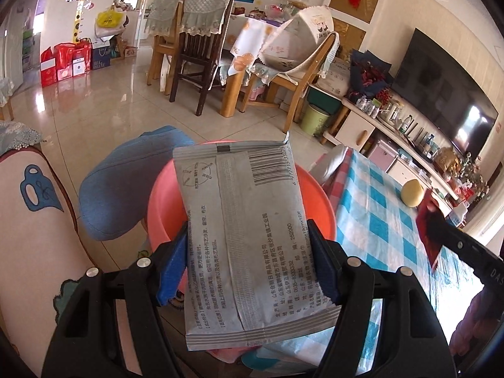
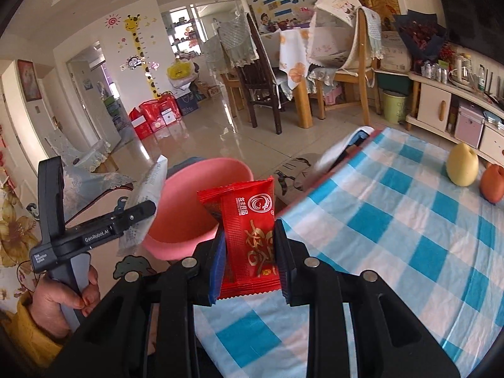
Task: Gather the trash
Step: 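Carry the envelope and red packet to the pink bucket and open both tools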
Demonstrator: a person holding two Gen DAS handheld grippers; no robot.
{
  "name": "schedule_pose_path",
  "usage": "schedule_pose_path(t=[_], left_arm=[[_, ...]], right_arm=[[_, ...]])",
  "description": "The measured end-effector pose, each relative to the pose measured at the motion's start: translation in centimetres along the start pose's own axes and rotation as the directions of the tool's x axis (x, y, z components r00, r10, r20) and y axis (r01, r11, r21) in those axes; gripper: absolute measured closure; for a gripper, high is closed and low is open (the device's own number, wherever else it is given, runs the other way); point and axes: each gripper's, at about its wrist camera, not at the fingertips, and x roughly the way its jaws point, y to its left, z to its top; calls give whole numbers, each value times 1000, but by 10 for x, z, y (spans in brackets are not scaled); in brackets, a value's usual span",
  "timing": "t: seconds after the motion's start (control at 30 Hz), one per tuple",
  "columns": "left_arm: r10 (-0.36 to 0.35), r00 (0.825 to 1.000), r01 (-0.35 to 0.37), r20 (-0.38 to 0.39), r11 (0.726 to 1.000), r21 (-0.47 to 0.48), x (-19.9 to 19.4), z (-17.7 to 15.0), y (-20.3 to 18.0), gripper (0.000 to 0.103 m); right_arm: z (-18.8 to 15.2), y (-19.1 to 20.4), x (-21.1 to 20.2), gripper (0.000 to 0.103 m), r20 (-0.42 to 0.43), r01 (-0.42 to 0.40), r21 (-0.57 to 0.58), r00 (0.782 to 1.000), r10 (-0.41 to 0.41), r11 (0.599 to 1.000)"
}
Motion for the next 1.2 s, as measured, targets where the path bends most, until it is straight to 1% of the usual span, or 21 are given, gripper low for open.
schedule_pose_path(t=[0.17, 0.27, 0.37, 0.43, 0.47, 0.53, 0.57, 0.6, 0.63, 0.67, 0.8, 0.87, 0.93, 1.07, 1.13, 1.2], left_arm=[[-2, 1000, 2, -9, 1000, -7, 12, 3, 8, 33], [-6, 1000, 6, -25, 1000, -2, 26, 5, 10, 32], [1, 999, 0, -46, 1000, 18, 41, 4, 9, 31], [6, 998, -4, -68, 999, 33, 49, 3, 9, 30], [15, 997, -12, -72, 999, 39, 51, 2, 9, 29], [13, 998, -9, -58, 998, 61, 52, -1, 8, 28], [11, 999, -8, -51, 997, 71, 50, -3, 8, 28], [13, 999, -10, -45, 997, 78, 49, -5, 7, 27], [15, 999, -12, -39, 997, 80, 48, -6, 6, 26], [14, 999, -12, -32, 997, 80, 46, -7, 5, 20], [27, 999, -29, 20, 997, 76, 35, -11, 2, 15], [33, 998, -37, 44, 995, 90, 29, -11, -1, 11], [29, 998, -34, 48, 993, 109, 24, -13, -6, 7], [28, 999, -34, 46, 989, 145, 14, -12, -20, 6], [40, 997, -49, 63, 986, 161, 8, -14, -29, 6], [35, 997, -46, 73, 985, 164, 3, -15, -38, 6]], right_arm=[[23, 22, 40, 73, -10, -40, -20, 999, 40, 999], [31, 31, 64, 73, -15, -47, -32, 999, 47, 998], [35, 35, 90, 71, -57, -75, -33, 996, 73, 997], [32, 36, 102, 58, -75, -33, -39, 997, 30, 999], [30, 33, 105, 47, -83, -40, -25, 996, 38, 999], [24, 28, 102, 36, -68, -35, -11, 997, 34, 999], [20, 26, 99, 28, -59, -17, -16, 998, 16, 1000], [16, 23, 95, 25, -50, 4, -25, 999, -5, 1000], [13, 20, 92, 24, -45, 22, -29, 999, -23, 999], [9, 16, 86, 22, -38, 48, -29, 998, -49, 998], [-6, -1, 66, 14, -20, 109, -5, 994, -109, 994], [-14, -9, 57, 14, -25, 136, 10, 990, -136, 991], [-20, -14, 48, 14, -31, 152, 17, 988, -152, 988], [-30, -24, 32, 14, -31, 205, 5, 978, -205, 979], [-35, -28, 25, 14, -29, 223, 13, 975, -222, 975], [-41, -34, 16, 14, -29, 237, 26, 971, -236, 971]])
